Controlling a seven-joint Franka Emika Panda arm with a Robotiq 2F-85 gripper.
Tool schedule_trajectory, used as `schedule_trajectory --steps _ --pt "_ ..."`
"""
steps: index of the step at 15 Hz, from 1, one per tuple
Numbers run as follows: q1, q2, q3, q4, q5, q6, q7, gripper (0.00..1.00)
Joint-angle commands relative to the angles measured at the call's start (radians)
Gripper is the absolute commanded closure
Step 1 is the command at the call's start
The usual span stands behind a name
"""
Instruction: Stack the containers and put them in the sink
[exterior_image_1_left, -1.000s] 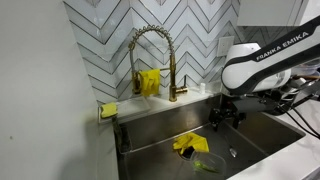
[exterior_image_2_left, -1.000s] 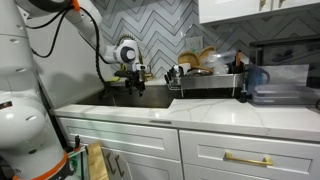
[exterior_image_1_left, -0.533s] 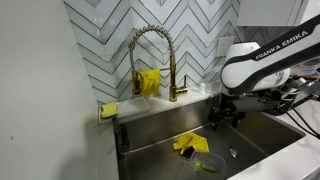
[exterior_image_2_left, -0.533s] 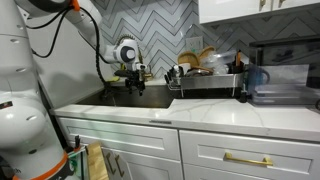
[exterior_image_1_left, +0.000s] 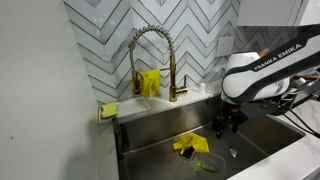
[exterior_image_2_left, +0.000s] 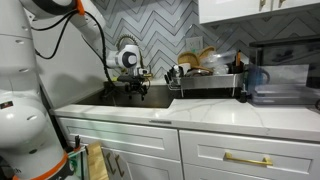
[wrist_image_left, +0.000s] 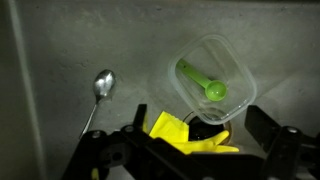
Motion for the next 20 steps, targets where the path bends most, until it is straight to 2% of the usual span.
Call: schedule_trajectory --steps 1,3,4,11,16,20 --pt "0.001 0.036 -0.017 -0.036 -0.016 0.065 -0.116 0.0" --pt "-0.004 0.062 -0.019 -0.04 -0.007 0.084 -0.165 0.0" --pt "0.004 0.04 -0.022 -0.023 -0.002 0.045 -0.118 0.0" --pt "0.003 0.052 -0.024 -0.012 -0.002 0.049 -0.124 0.0" --pt "0.024 0.158 -0.023 0.067 -0.055 0.075 -0.158 0.0" --pt "0.045 0.272 -0.013 0.163 -0.068 0.049 -0.18 0.0"
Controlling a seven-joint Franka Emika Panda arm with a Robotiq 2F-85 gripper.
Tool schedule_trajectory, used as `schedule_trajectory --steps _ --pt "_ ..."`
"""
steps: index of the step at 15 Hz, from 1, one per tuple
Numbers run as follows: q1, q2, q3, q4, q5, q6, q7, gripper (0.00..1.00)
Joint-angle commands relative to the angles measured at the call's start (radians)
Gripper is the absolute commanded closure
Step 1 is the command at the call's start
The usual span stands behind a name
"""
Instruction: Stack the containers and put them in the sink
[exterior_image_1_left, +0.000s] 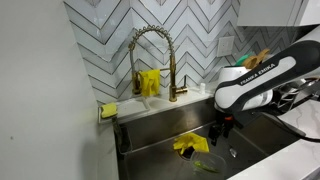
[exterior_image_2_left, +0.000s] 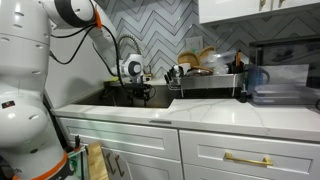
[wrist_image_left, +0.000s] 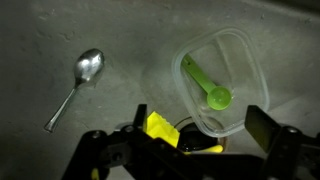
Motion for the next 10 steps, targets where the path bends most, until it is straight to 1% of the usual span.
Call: schedule_trajectory --steps 1,4,5,10 --pt "0.03 0.122 -0.003 0.099 -0.032 -0.024 -0.017 0.0" --pt "0.056 0.183 -0.021 0.14 -0.082 -0.006 -0.002 0.0" --pt "0.056 0.206 -0.017 0.15 -0.088 0.021 -0.016 0.0" --pt "0.081 0.29 -0.017 0.212 -0.116 0.012 -0.012 0.0"
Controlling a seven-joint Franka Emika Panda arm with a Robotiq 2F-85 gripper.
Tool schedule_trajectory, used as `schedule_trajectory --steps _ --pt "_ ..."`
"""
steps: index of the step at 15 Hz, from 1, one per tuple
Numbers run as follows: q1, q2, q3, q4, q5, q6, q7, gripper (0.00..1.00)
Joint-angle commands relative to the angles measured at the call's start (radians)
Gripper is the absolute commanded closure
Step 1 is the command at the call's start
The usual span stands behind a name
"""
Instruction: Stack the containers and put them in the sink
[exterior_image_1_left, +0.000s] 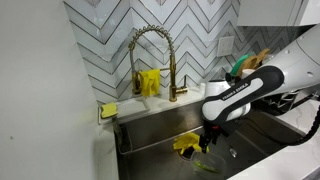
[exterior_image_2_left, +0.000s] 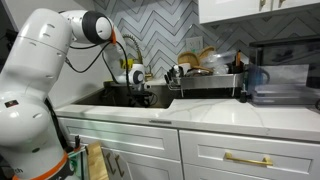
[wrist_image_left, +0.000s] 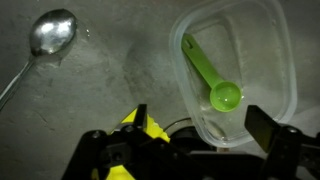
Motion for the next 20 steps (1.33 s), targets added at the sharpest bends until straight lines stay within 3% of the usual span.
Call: schedule_trajectory --steps 1,3,4,12,14,20 --pt "0.036 0.065 -0.015 0.049 -0.031 0.005 0.003 0.01" --pt "0.047 0.092 -0.019 0.06 -0.044 0.02 0.007 0.26" --pt "0.053 0.103 -0.021 0.066 -0.05 0.024 0.01 0.3" --pt "0.091 0.126 -0.04 0.085 -0.074 0.045 0.041 0.95" --pt "0.1 0.107 -0.048 0.073 -0.092 0.048 0.057 1.0" --pt "0.116 -0.099 -0.061 -0.022 -0.137 -0.022 0.131 0.99"
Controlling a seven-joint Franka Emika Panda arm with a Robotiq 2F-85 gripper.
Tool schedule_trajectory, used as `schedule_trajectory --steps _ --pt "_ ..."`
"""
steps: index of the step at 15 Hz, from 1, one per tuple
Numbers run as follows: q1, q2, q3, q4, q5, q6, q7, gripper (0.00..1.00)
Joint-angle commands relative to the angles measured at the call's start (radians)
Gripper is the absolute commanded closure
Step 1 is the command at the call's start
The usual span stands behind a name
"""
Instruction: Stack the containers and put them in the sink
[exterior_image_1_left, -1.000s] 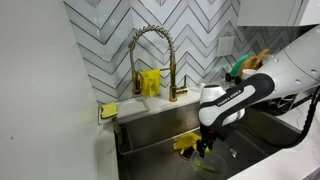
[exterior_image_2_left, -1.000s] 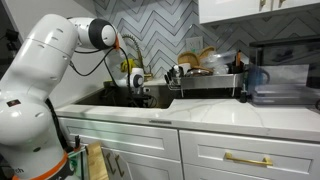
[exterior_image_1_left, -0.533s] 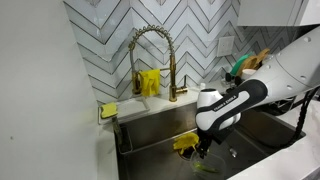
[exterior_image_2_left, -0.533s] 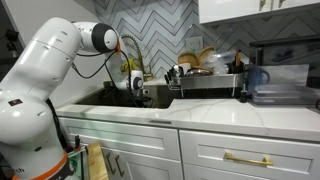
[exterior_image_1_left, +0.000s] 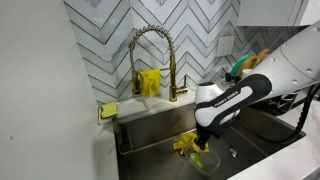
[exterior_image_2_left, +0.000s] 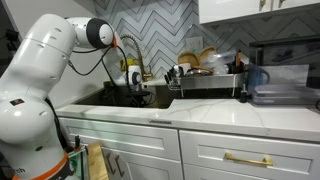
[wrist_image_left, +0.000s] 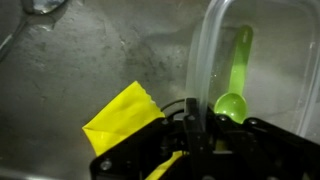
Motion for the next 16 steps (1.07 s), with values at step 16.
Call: schedule_trajectory --steps 16 --pt "0.019 -0.346 -0.005 -0.088 -0.092 -0.307 0.203 0.99"
